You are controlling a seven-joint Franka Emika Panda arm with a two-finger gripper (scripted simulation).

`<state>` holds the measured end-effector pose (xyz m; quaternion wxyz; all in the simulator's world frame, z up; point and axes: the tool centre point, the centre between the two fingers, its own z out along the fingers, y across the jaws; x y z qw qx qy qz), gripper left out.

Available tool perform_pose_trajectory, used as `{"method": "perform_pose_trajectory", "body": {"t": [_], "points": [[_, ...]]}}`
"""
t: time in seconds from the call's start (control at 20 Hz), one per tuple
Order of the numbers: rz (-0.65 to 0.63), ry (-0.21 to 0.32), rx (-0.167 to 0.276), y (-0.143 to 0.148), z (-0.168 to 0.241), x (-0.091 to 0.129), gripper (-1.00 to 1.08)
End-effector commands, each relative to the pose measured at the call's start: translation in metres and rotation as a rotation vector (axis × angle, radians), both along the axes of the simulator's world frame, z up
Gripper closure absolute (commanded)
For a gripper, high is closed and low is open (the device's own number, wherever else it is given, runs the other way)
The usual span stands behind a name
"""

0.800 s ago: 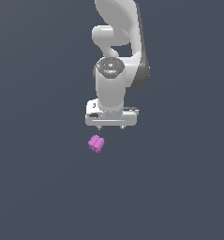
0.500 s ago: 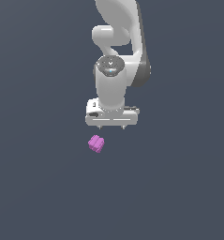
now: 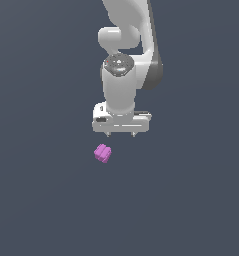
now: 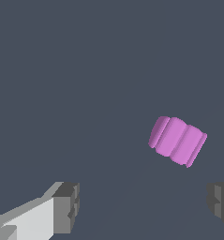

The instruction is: Pick up the object and move it to a goal position.

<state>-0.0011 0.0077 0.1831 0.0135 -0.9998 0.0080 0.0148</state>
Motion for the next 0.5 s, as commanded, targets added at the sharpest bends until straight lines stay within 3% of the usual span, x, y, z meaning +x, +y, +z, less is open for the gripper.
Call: {"method": "perform_pose_trajectory", "body": {"t": [0.0,0.45], "points": [[-0.017,0.000,0.000,-0.003,-0.004,0.000,-0.92],[-0.190,-0.006,-0.007,-0.032,-0.037,0.006,-0.92]]}}
